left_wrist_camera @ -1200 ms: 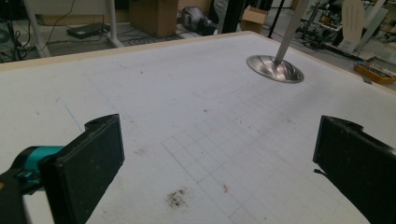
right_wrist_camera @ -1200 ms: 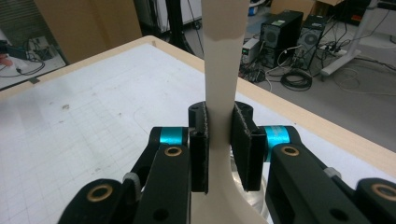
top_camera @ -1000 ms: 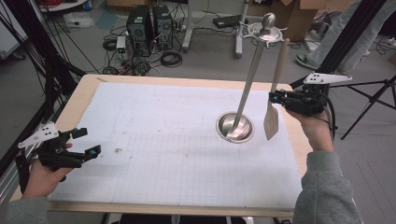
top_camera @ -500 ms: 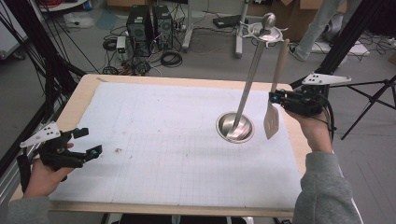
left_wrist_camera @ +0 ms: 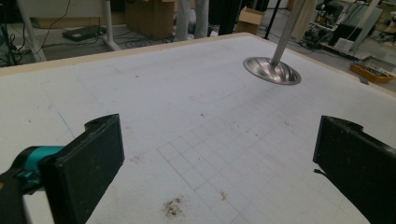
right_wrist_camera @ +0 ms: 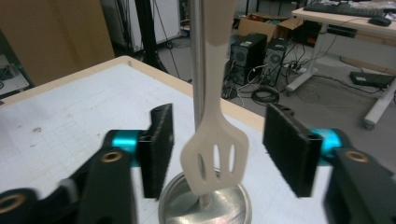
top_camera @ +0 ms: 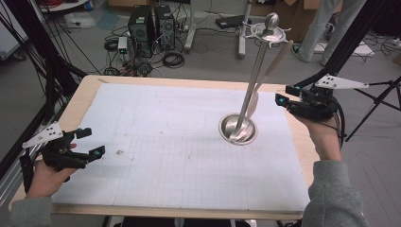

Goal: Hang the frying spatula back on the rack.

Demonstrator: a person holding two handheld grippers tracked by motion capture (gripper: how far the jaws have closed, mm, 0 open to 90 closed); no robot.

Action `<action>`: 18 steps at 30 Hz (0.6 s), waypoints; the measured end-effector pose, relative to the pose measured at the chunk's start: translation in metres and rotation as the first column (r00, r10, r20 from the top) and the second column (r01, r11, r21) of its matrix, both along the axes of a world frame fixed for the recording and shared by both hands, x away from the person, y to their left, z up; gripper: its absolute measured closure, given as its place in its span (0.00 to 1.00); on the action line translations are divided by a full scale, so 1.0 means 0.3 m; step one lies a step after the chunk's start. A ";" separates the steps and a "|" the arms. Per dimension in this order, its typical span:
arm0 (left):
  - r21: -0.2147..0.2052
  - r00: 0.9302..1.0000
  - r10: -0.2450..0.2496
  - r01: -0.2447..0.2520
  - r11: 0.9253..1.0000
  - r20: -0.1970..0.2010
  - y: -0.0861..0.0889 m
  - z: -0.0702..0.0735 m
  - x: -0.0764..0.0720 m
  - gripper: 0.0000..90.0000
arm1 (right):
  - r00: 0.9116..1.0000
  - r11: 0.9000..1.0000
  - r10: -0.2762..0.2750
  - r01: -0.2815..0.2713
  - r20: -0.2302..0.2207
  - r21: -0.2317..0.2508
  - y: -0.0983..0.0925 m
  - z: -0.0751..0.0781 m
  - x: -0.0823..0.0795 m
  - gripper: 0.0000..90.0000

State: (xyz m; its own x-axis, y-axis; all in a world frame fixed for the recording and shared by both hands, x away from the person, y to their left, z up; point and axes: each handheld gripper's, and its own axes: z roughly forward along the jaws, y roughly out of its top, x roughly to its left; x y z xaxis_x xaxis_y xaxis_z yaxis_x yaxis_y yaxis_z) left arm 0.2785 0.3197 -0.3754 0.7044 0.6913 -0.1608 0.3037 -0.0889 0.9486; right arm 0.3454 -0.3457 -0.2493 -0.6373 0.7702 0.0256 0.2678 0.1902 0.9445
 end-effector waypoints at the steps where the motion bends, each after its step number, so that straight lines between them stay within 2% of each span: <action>1: -0.001 1.000 -0.002 0.002 1.000 -0.001 -0.001 0.000 0.002 0.03 | 1.000 1.000 -0.006 0.006 0.011 -0.003 0.001 0.000 -0.007 0.38; 3: -0.001 1.000 -0.007 0.007 1.000 -0.002 -0.004 -0.001 0.006 0.03 | 1.000 1.000 -0.008 0.008 0.025 -0.012 0.005 -0.004 -0.013 0.29; 6: -0.002 1.000 -0.013 0.013 1.000 -0.005 -0.009 -0.002 0.013 0.03 | 1.000 0.999 -0.002 0.003 0.021 -0.039 0.018 -0.015 -0.018 0.16; 9: -0.008 1.000 -0.014 0.014 1.000 -0.008 -0.013 -0.003 0.019 0.03 | 0.999 0.998 0.035 -0.033 0.031 -0.046 0.025 -0.030 -0.019 0.15; 13: -0.006 1.000 -0.022 0.022 1.000 -0.010 -0.016 -0.004 0.025 0.03 | 0.998 0.997 0.057 -0.056 0.027 -0.046 0.033 -0.050 -0.024 0.15; 18: -0.005 1.000 -0.027 0.027 1.000 -0.006 -0.027 -0.005 0.030 0.03 | 0.998 0.998 0.053 -0.053 0.031 -0.023 0.030 -0.074 -0.032 0.14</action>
State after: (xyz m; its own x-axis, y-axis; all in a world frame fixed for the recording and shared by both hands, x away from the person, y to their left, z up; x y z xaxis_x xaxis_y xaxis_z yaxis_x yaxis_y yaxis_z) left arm 0.2875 0.3117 -0.3770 0.7215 0.6715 -0.1688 0.3073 -0.0920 0.9472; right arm 0.3357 -0.3365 -0.2714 -0.6775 0.7355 -0.0119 0.2271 0.2245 0.9476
